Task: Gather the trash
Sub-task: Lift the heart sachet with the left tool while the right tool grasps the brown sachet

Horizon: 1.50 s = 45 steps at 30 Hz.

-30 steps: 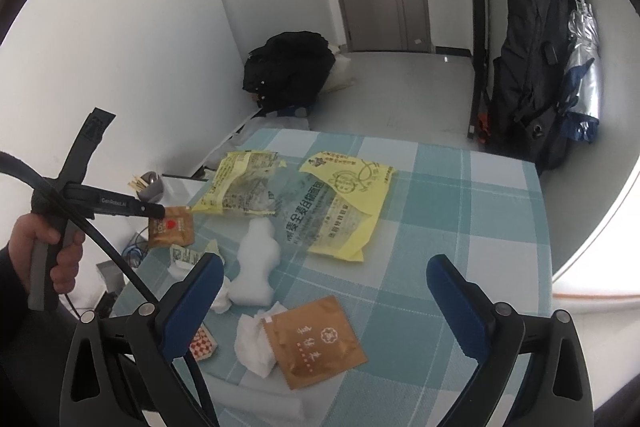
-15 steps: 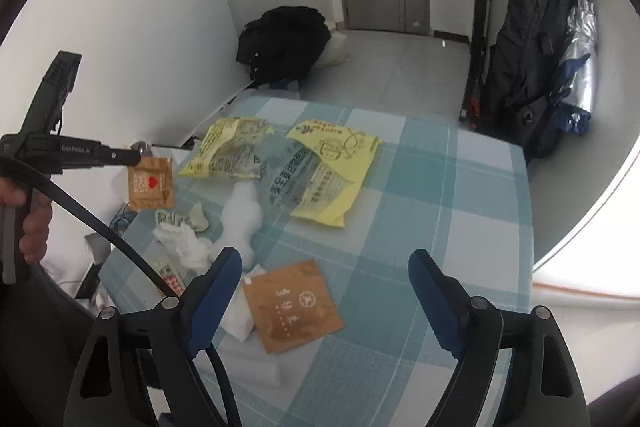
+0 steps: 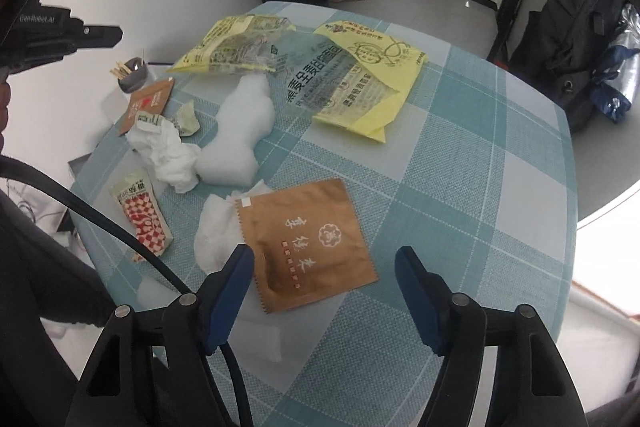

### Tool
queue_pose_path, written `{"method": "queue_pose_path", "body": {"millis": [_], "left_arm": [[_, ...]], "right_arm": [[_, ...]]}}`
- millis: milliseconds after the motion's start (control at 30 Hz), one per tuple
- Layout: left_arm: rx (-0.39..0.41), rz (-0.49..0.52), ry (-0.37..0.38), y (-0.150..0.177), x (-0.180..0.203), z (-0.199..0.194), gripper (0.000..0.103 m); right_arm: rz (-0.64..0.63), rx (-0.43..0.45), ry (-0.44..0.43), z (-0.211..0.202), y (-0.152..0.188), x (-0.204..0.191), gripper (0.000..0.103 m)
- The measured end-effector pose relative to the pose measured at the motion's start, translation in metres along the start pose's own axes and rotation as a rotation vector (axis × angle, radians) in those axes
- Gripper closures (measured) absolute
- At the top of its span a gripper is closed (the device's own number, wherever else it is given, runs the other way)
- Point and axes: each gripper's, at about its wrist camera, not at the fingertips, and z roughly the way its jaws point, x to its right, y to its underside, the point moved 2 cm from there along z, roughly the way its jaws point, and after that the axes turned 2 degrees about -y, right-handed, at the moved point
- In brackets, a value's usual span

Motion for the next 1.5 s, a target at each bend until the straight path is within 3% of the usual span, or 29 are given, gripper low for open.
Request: {"method": "queue_pose_path", "body": {"millis": [100, 300, 367, 433, 500, 567, 633, 800, 933, 1067, 1367, 1500], "left_arm": [[0.009, -0.017, -0.004, 0.0, -0.003, -0.001, 0.103], [-0.068, -0.059, -0.05, 0.002, -0.016, 0.016, 0.097], [-0.076, -0.074, -0.082, 0.001, -0.022, 0.02, 0.085], [-0.07, -0.092, -0.089, 0.0, -0.027, 0.02, 0.056], [-0.063, -0.109, -0.101, -0.001, -0.032, 0.021, 0.034], [-0.052, -0.113, -0.12, 0.0, -0.036, 0.022, 0.033], [-0.091, -0.105, -0.125, 0.0, -0.039, 0.03, 0.031], [-0.219, -0.098, -0.127, 0.01, -0.051, 0.056, 0.031], [-0.254, -0.098, -0.117, 0.015, -0.055, 0.065, 0.031], [-0.266, -0.056, -0.127, 0.016, -0.047, 0.068, 0.031], [-0.201, 0.035, -0.17, 0.015, -0.038, 0.063, 0.032], [-0.185, 0.028, -0.161, 0.015, -0.038, 0.06, 0.048]], "right_arm": [[-0.025, -0.027, 0.021, 0.01, 0.001, -0.003, 0.036], [0.004, -0.012, 0.006, 0.006, 0.002, 0.001, 0.056], [0.02, -0.01, -0.005, 0.005, 0.002, 0.004, 0.063], [0.019, -0.005, 0.0, 0.004, 0.002, 0.005, 0.067], [0.013, -0.002, 0.008, 0.003, 0.002, 0.004, 0.069], [0.012, 0.005, 0.014, 0.002, 0.002, 0.004, 0.087], [0.027, 0.002, 0.011, 0.001, 0.001, 0.008, 0.1], [0.034, -0.005, -0.002, 0.004, 0.003, 0.011, 0.1], [0.04, 0.01, -0.004, 0.002, 0.0, 0.013, 0.102], [0.055, 0.034, -0.002, -0.002, -0.002, 0.018, 0.103], [0.116, 0.093, -0.018, -0.016, -0.007, 0.034, 0.103], [0.158, 0.122, -0.045, -0.023, -0.009, 0.043, 0.103]]}}
